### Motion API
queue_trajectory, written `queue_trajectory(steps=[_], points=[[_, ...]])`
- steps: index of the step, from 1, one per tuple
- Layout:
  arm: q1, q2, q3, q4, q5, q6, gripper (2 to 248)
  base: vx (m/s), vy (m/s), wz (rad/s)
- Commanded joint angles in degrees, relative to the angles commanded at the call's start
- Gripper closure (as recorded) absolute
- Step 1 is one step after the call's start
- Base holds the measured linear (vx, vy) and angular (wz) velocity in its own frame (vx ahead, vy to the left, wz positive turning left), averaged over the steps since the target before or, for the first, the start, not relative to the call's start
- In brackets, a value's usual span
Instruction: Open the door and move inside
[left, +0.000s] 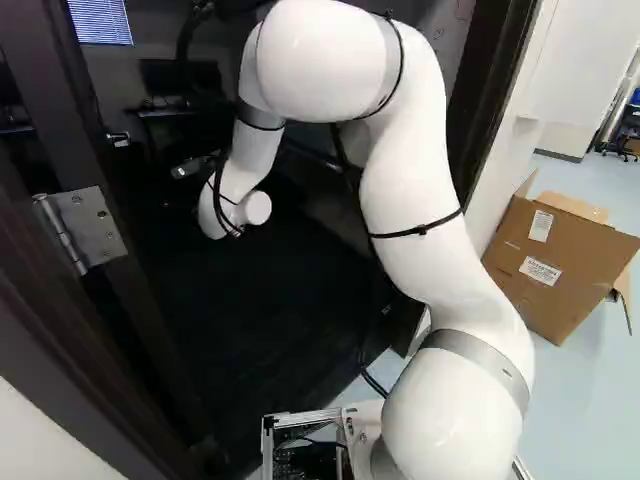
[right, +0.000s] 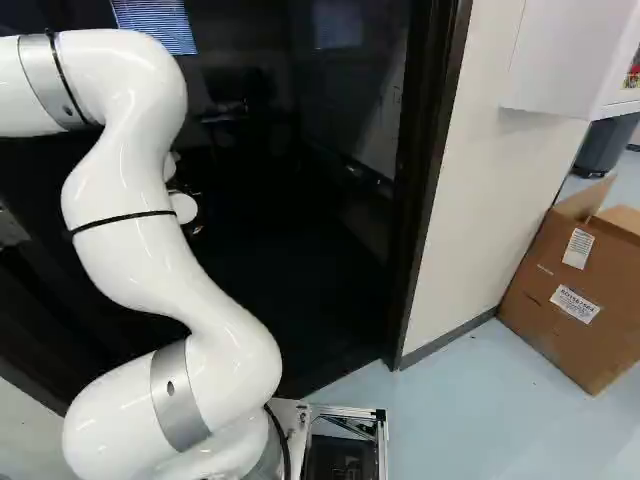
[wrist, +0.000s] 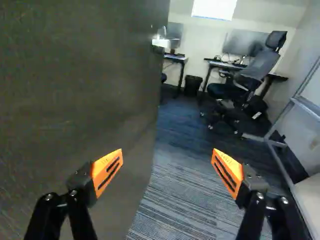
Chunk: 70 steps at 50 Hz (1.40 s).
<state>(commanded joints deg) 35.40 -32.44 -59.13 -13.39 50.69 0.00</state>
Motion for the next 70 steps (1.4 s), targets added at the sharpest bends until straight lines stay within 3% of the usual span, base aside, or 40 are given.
queue_trajectory(steps=[27,70], points=[[-3.5,4.0,5.4,0.2,0.0,0.0,3,0.0,0.0,0.0],[-8.7,12.0,15.5,3.6,0.0,0.0,3,0.0,0.0,0.0]])
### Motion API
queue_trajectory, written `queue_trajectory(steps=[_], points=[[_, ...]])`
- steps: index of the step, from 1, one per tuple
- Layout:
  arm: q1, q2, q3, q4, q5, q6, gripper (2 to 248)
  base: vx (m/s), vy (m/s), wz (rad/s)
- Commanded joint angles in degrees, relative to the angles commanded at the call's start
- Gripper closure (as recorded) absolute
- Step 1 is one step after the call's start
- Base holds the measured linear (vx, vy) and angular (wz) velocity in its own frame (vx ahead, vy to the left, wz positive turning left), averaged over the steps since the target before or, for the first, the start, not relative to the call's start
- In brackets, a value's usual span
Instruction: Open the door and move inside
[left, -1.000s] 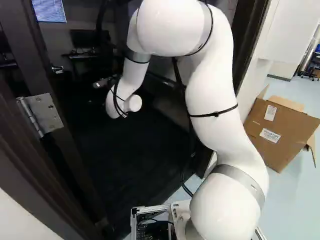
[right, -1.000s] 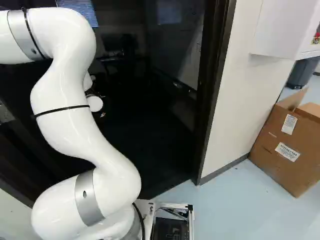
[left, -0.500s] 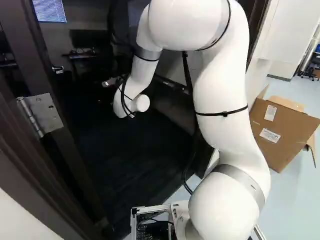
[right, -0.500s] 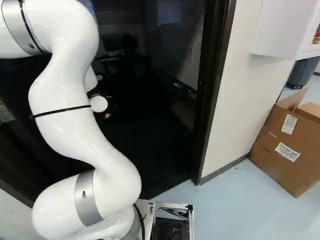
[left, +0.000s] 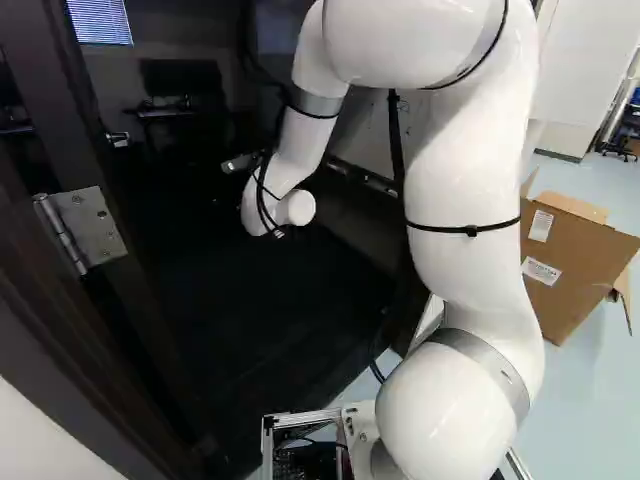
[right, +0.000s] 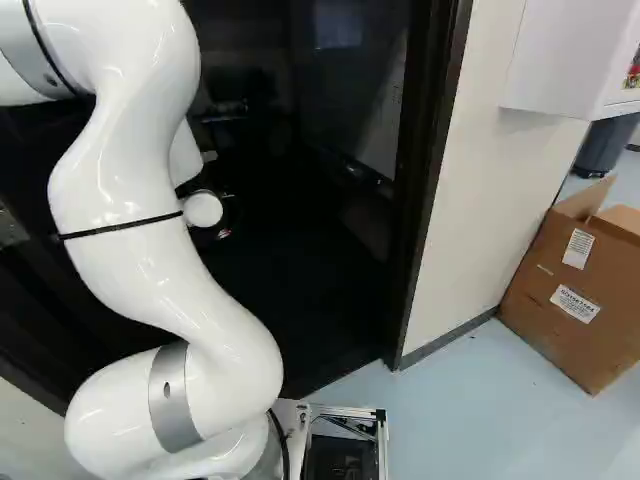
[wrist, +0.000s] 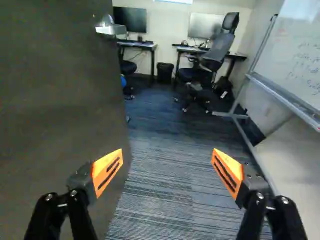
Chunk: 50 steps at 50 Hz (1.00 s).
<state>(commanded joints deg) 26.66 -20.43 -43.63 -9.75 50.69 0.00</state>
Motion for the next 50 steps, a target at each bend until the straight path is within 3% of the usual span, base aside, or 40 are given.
queue_trajectory(steps=[50], points=[[-7.0,9.0,10.8,5.1,0.0,0.0,3,0.0,0.0,0.0]])
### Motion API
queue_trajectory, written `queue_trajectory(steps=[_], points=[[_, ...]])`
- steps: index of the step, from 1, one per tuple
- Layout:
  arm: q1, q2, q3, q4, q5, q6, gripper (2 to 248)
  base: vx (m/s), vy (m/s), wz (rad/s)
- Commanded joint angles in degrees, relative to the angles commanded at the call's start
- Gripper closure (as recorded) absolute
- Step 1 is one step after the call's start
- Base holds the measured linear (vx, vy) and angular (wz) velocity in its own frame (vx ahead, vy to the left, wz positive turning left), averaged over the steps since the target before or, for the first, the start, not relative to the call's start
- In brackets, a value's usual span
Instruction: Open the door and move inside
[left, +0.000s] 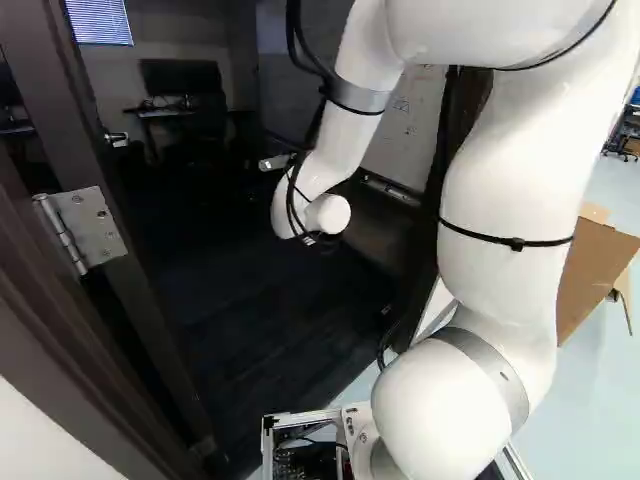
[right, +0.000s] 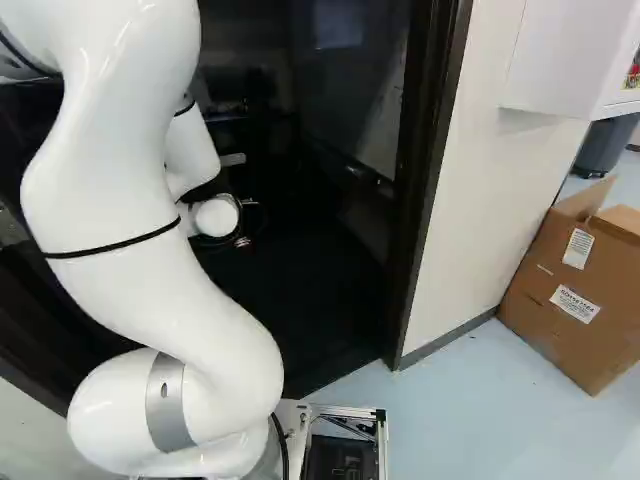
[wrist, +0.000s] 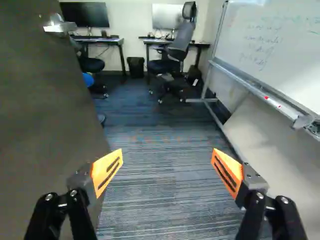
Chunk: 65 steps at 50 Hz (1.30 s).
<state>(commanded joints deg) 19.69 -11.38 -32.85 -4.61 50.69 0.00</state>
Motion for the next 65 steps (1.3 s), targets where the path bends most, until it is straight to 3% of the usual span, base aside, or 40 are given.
queue_trajectory(steps=[65], points=[[-11.3,9.4,10.3,0.1,0.0,0.0,3,0.0,0.0,0.0]])
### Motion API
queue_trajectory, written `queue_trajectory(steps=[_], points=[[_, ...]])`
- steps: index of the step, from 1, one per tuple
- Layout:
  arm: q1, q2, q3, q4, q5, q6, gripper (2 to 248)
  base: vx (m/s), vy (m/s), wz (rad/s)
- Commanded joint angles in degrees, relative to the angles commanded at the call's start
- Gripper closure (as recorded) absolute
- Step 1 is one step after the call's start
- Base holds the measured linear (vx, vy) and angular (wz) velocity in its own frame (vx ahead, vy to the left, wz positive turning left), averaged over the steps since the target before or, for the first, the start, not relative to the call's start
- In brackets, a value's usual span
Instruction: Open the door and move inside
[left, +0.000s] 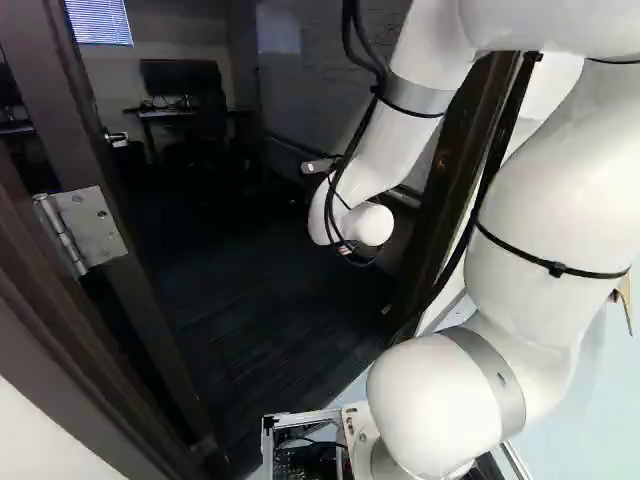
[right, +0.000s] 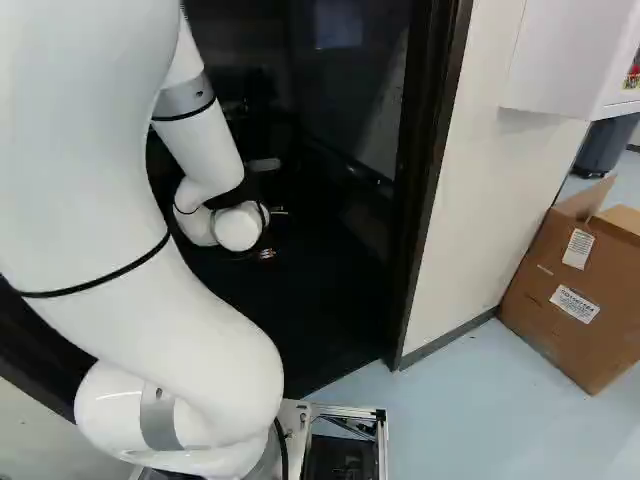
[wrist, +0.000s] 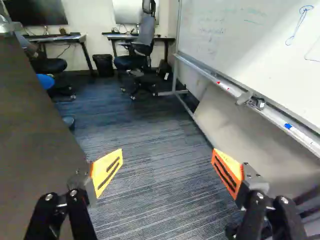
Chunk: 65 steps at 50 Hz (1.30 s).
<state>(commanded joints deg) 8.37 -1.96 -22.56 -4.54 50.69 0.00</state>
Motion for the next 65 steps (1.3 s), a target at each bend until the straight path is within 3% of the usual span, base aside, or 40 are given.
queue_trajectory(steps=[27,65], points=[[-5.1,4.3,4.3,0.0,0.0,0.0,3,0.0,0.0,0.0],[-5.3,4.4,4.5,0.0,0.0,0.0,3,0.011,0.014,0.002]])
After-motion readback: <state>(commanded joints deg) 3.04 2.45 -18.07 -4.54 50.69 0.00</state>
